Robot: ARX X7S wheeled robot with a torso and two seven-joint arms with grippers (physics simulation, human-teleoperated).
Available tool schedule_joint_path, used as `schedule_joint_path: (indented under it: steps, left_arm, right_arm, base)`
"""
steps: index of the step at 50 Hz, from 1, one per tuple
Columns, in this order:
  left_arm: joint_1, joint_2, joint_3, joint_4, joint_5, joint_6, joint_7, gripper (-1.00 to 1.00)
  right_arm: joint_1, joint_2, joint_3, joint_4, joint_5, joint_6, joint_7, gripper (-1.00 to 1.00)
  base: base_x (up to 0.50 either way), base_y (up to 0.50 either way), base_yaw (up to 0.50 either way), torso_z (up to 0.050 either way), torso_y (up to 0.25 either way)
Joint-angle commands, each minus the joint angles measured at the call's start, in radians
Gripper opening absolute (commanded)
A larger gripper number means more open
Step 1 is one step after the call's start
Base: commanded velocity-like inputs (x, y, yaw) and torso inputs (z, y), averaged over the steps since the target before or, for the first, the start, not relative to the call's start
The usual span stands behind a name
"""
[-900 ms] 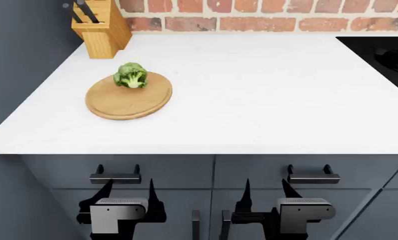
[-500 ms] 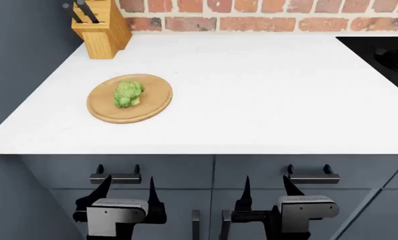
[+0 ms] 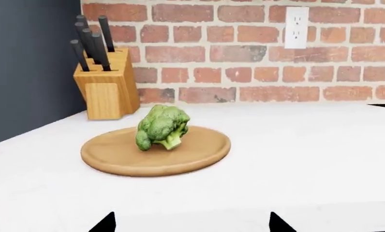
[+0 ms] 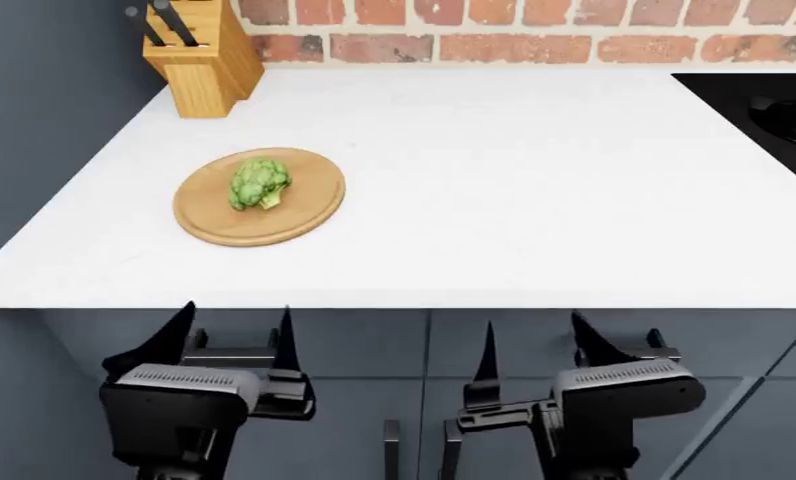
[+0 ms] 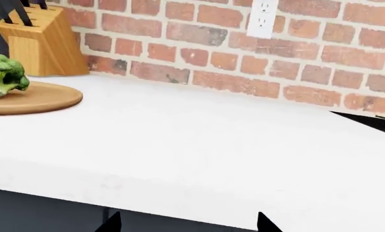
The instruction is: Place the broccoli on the rack of the oven.
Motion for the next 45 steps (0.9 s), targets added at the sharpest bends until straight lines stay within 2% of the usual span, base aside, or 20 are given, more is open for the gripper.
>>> schedule_joint_path:
  steps: [1, 2, 8, 11, 14, 15, 17, 20, 22, 25, 27, 29, 34, 45]
  left_arm:
    - [-0.053, -0.042, -0.028, 0.172, -0.09, -0.182, 0.001, 1.0]
    - [-0.078, -0.048, -0.044, 0.2, -0.132, -0.268, -0.001, 1.0]
    - [-0.121, -0.098, -0.054, 0.264, -0.17, -0.372, 0.012, 1.0]
    - [-0.167, -0.117, -0.085, 0.315, -0.235, -0.474, 0.018, 1.0]
    - [-0.215, -0.108, -0.107, 0.295, -0.263, -0.521, 0.005, 1.0]
    - [-0.239, -0.097, -0.143, 0.295, -0.326, -0.607, 0.002, 1.0]
    - [-0.272, -0.095, -0.173, 0.299, -0.361, -0.663, -0.009, 1.0]
    - [-0.295, -0.105, -0.182, 0.307, -0.368, -0.674, -0.012, 1.0]
    - [-0.303, -0.111, -0.181, 0.307, -0.365, -0.67, -0.013, 1.0]
    - [-0.301, -0.12, -0.181, 0.321, -0.363, -0.657, -0.009, 1.0]
    - [-0.302, -0.116, -0.195, 0.327, -0.38, -0.654, -0.003, 1.0]
    - [-0.299, -0.121, -0.194, 0.333, -0.378, -0.639, 0.004, 1.0]
    - [-0.324, -0.118, -0.219, 0.324, -0.441, -0.707, 0.004, 1.0]
    - [-0.335, -0.122, -0.216, 0.317, -0.452, -0.718, -0.007, 1.0]
  right_arm:
    - [0.027, 0.047, -0.036, -0.194, -0.054, 0.205, -0.001, 1.0]
    - [0.03, 0.047, -0.022, -0.211, -0.045, 0.231, -0.004, 1.0]
    - [0.078, 0.061, -0.011, -0.335, -0.024, 0.413, -0.049, 1.0]
    - [0.122, 0.054, 0.025, -0.41, 0.039, 0.536, -0.101, 1.0]
    - [0.147, 0.039, 0.07, -0.448, 0.094, 0.595, -0.139, 1.0]
    - [0.154, 0.031, 0.089, -0.455, 0.11, 0.601, -0.147, 1.0]
    - [0.191, 0.022, 0.116, -0.492, 0.145, 0.663, -0.166, 1.0]
    - [0.245, 0.024, 0.149, -0.536, 0.192, 0.765, -0.174, 1.0]
    - [0.271, 0.066, 0.159, -0.537, 0.289, 0.784, -0.107, 1.0]
    - [0.318, 0.215, 0.175, -0.537, 0.638, 0.775, 0.164, 1.0]
    - [0.335, 0.276, 0.168, -0.536, 0.761, 0.756, 0.274, 1.0]
    - [0.339, 0.306, 0.152, -0.534, 0.803, 0.738, 0.322, 1.0]
    - [0.365, 0.359, 0.132, -0.532, 0.886, 0.73, 0.406, 1.0]
    - [0.378, 0.394, 0.114, -0.514, 0.931, 0.713, 0.443, 1.0]
  base:
    - [0.0, 0.0, 0.0, 0.0, 0.0]
    - [0.0, 0.0, 0.0, 0.0, 0.0]
    - [0.0, 0.0, 0.0, 0.0, 0.0]
    - [0.0, 0.0, 0.0, 0.0, 0.0]
    - [0.0, 0.0, 0.0, 0.0, 0.0]
    - [0.0, 0.0, 0.0, 0.0, 0.0]
    - [0.0, 0.0, 0.0, 0.0, 0.0]
    - [0.0, 0.0, 0.0, 0.0, 0.0]
    - [0.0, 0.0, 0.0, 0.0, 0.0]
    - [0.0, 0.0, 0.0, 0.0, 0.0]
    - [0.0, 0.0, 0.0, 0.0, 0.0]
    - [0.0, 0.0, 0.0, 0.022, 0.0]
    - [0.0, 0.0, 0.0, 0.046, 0.0]
    - [0.0, 0.0, 0.0, 0.05, 0.0]
